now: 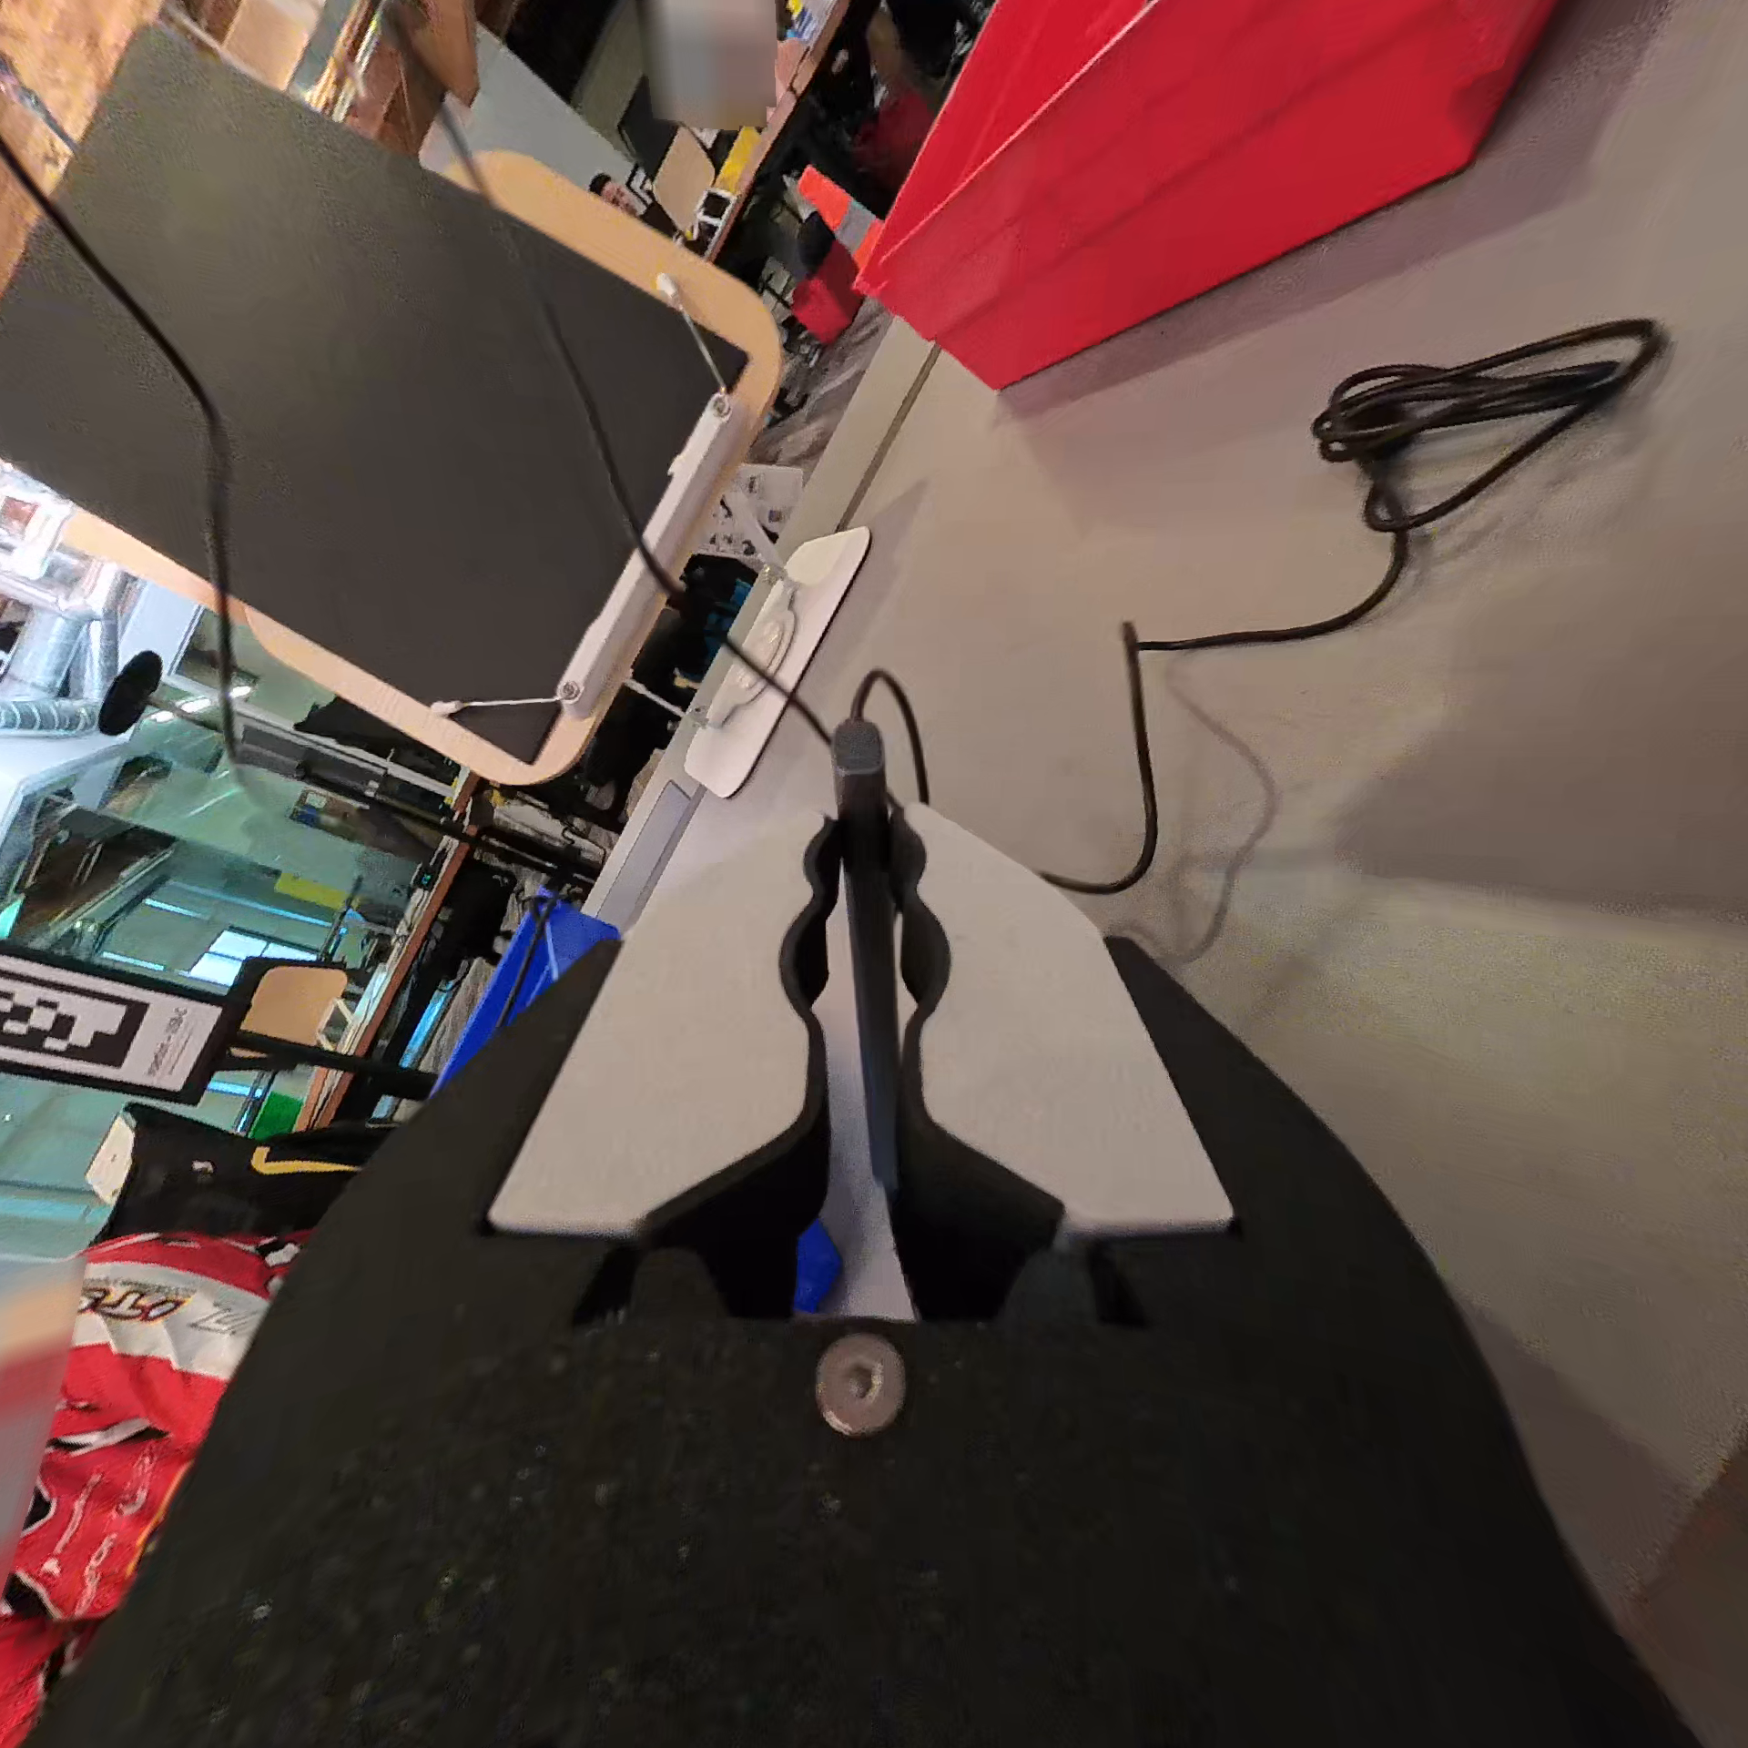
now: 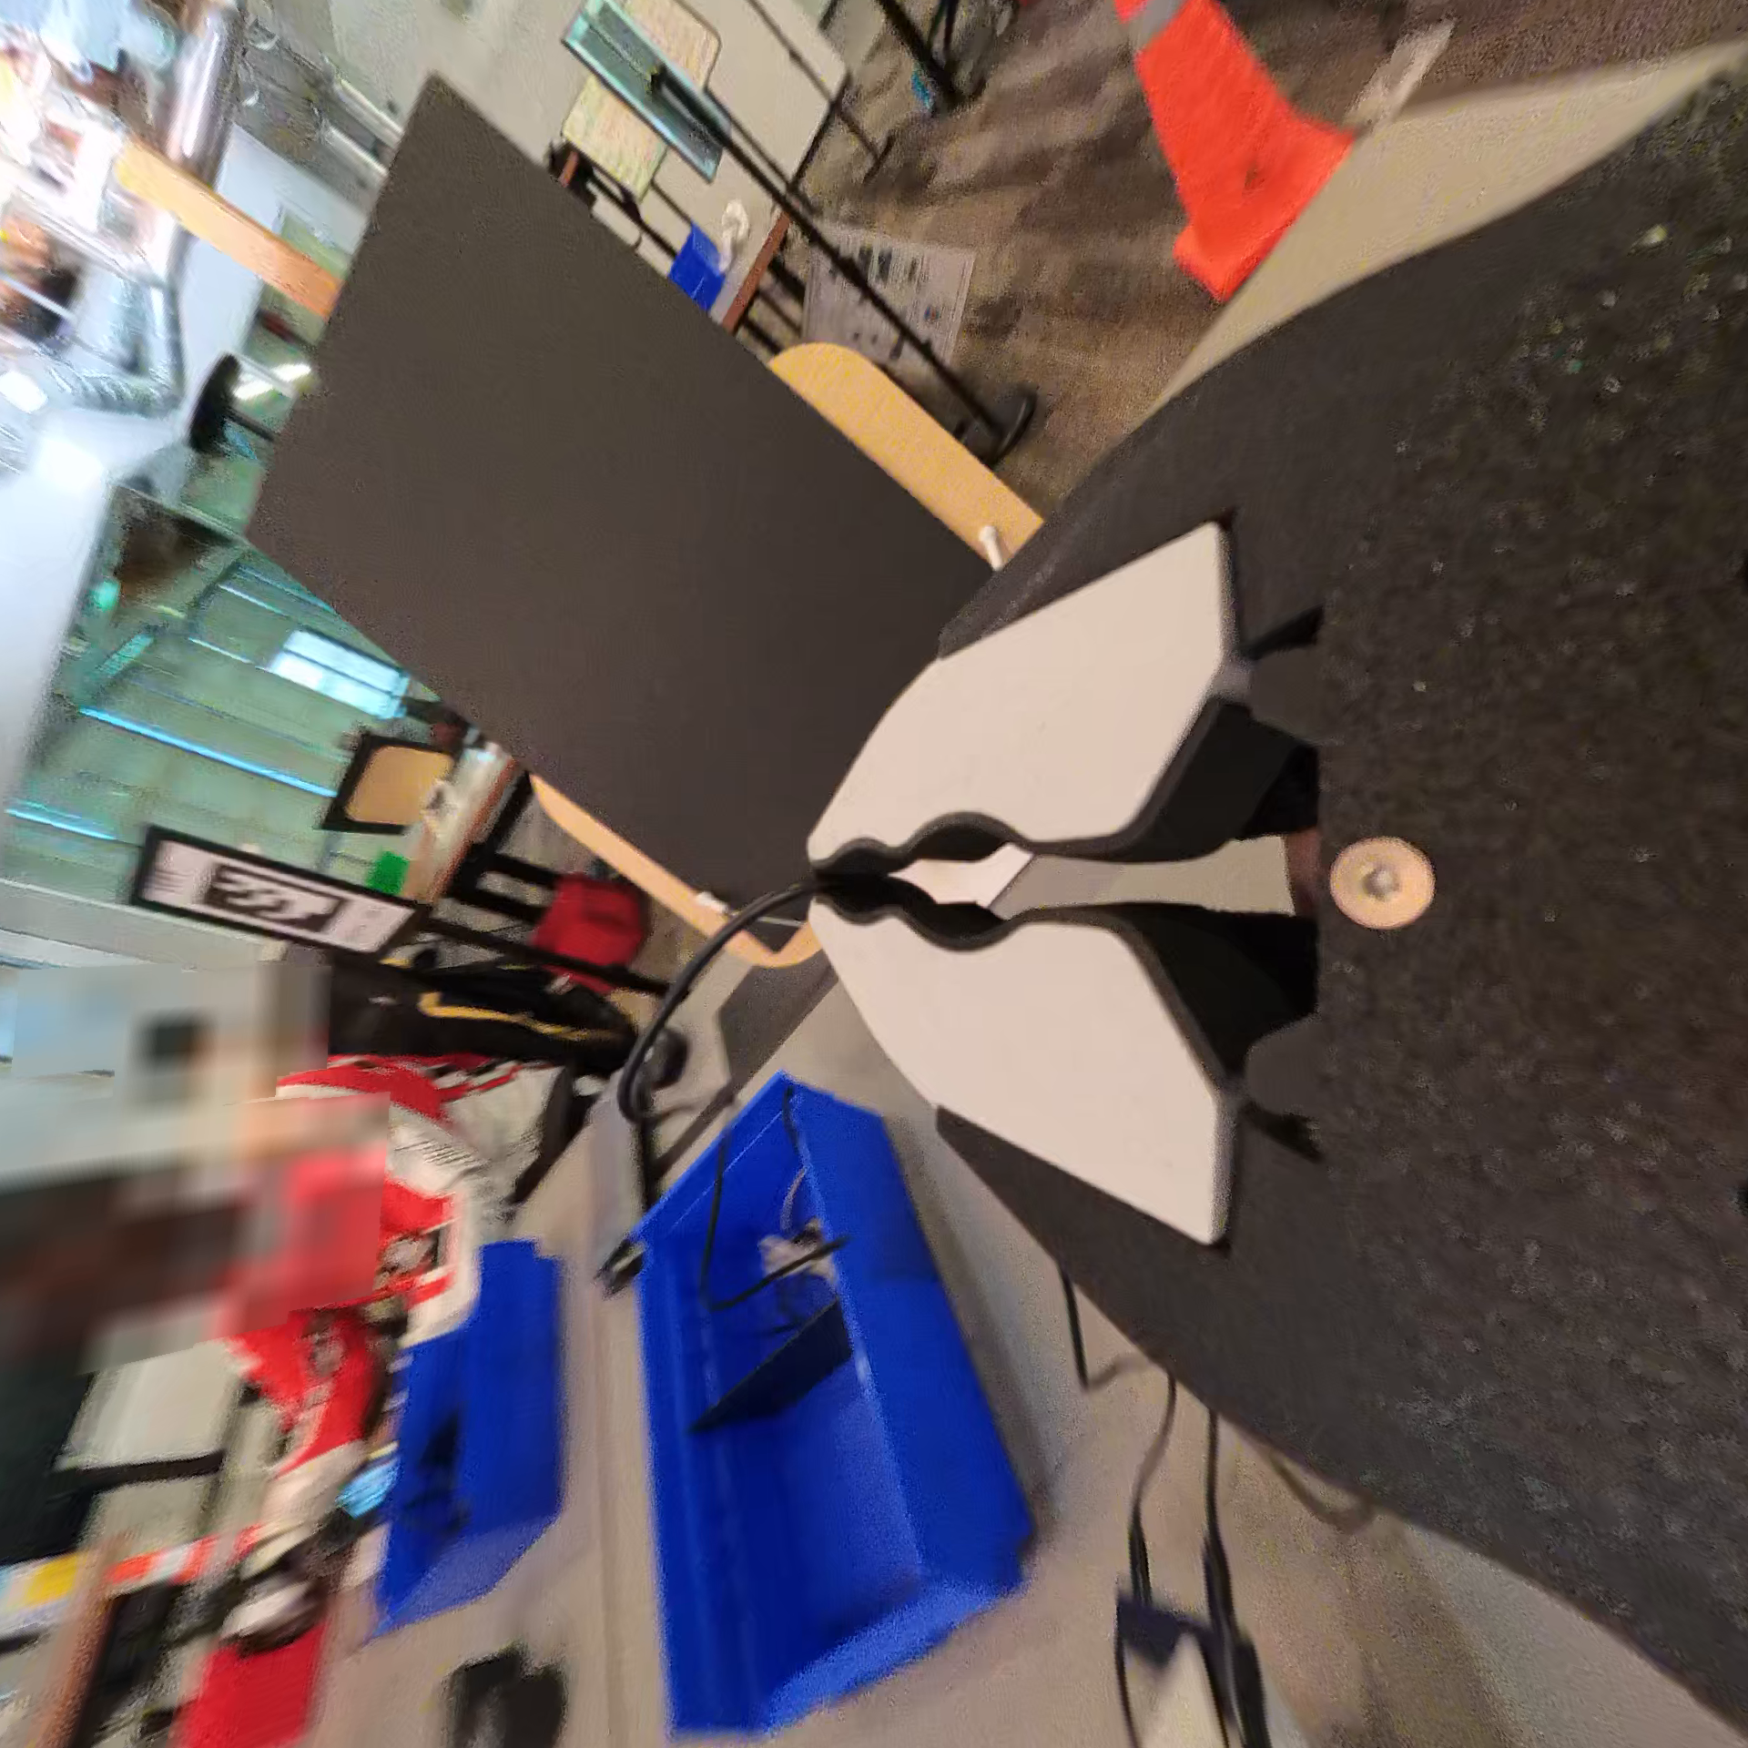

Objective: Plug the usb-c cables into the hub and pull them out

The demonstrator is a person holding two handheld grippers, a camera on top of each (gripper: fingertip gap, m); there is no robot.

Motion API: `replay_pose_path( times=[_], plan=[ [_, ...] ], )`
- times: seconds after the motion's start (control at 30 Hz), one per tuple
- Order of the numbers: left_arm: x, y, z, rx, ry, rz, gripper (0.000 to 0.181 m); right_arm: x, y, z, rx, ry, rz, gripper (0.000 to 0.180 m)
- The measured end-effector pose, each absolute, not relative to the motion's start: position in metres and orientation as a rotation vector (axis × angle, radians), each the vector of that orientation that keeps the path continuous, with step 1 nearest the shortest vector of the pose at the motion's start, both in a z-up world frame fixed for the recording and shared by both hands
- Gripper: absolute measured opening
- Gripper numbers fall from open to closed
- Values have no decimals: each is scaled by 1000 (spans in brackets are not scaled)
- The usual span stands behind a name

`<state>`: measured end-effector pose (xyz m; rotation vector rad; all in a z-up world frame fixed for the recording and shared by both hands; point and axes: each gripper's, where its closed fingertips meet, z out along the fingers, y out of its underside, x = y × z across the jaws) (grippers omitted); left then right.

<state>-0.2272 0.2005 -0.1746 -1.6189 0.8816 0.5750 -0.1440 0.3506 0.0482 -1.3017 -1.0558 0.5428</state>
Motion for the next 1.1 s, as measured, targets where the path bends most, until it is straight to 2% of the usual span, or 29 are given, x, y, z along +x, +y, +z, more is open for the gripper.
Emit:
replay_pose_path(
  times=[0.03,0.1,0.2,0.27,0.37,0.4,0.43,0.47,0.63,0.8,0.93,1.0,1.03,1.1],
  plan=[
    [-229,203,-175,-1622,873,578,9,-134,341,44,-1322,-1051,609,1],
    [-228,208,-181,-1648,889,568,9,-130,329,0,-1463,-1171,620,1],
    [-225,217,-191,-1677,912,567,9,-129,335,-88,-1635,-1353,352,2],
    [-216,218,-193,-1653,945,536,9,-122,345,-120,-1696,-1381,178,2],
    [-205,214,-195,-1615,1009,543,9,-126,328,-173,-1942,-1506,298,2],
    [-201,212,-197,-1610,1034,549,9,-125,329,-185,-2011,-1536,272,14],
    [-198,210,-199,-1600,1051,561,9,-126,337,-187,-2020,-1514,235,30],
    [-195,208,-200,-1588,1068,567,9,-130,339,-185,-2006,-1501,254,32],
    [-183,200,-199,-1516,1112,443,9,-154,306,-156,-1874,-1478,592,32],
    [-183,188,-187,-1468,1071,276,9,-153,206,-165,-1431,-1722,1094,39],
    [-179,183,-179,-1447,1039,156,9,-159,206,-186,-1305,-1667,957,39],
    [-174,181,-176,-1430,1044,123,9,-160,214,-194,-1282,-1677,878,30],
    [-173,181,-177,-1434,1052,125,9,-159,218,-194,-1282,-1673,864,12],
    [-180,186,-182,-1465,1047,192,9,-155,213,-188,-1281,-1681,940,1]
  ],
)
